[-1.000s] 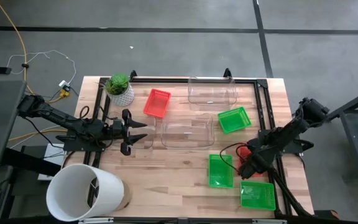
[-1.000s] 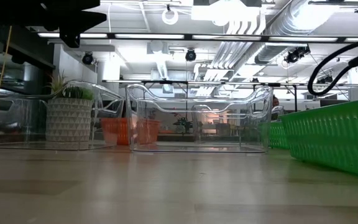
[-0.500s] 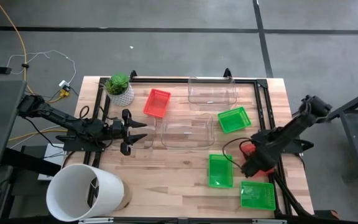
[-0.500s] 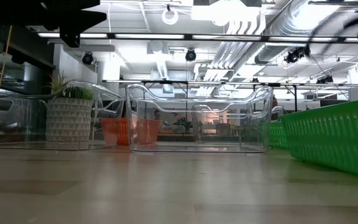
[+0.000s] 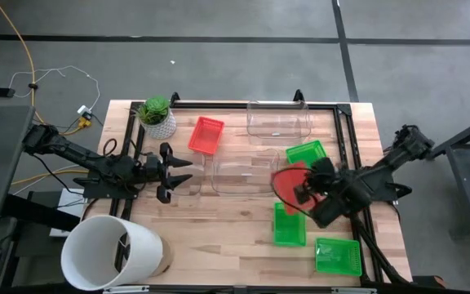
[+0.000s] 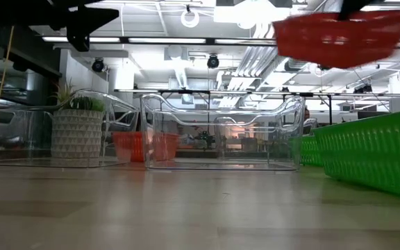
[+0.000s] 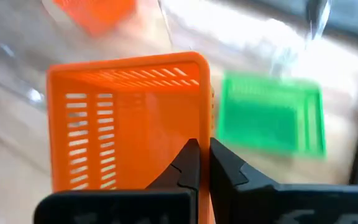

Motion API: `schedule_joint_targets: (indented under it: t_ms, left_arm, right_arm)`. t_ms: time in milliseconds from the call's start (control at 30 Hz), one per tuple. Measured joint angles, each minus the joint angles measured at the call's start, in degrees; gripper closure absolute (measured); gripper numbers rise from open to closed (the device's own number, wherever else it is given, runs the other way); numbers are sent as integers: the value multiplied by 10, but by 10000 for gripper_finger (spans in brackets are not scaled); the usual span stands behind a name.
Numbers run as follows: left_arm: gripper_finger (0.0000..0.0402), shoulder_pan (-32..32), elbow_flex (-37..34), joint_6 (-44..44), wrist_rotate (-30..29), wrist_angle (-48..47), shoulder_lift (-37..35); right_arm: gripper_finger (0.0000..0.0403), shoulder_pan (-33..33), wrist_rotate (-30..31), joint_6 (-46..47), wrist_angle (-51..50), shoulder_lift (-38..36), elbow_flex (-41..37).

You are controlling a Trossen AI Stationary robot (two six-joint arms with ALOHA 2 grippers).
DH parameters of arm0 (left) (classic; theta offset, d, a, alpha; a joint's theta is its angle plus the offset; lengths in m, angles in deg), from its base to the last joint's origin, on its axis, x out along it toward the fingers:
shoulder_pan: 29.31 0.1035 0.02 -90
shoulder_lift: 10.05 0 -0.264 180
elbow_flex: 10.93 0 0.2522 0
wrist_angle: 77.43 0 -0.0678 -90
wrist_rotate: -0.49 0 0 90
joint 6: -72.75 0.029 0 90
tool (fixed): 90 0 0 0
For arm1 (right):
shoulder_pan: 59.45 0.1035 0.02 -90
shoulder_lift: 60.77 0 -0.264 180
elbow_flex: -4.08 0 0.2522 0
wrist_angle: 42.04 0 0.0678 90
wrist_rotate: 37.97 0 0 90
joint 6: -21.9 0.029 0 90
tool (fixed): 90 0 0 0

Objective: Stack baskets by color
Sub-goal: Stack the bottom orange bin on the top orange bins

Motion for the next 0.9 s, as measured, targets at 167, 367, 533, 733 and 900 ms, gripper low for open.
schedule_joint_targets:
  t_ms: [167,367,533,733,900]
  left_arm:
    - [218,0,0,-44,1,29,11]
    - [218,0,0,-119,-40,76,54]
    - [218,0,0,-194,-129,117,109]
    - [218,11,0,-255,-198,168,178]
    - [218,22,0,-281,-207,221,228]
  right_arm:
    - [402,-60,115,-123,27,66,65]
    - [402,-112,239,-284,151,161,118]
    - [402,-144,300,-414,277,227,146]
    - [403,-168,316,-547,437,266,150]
    - [403,-173,333,-623,534,287,150]
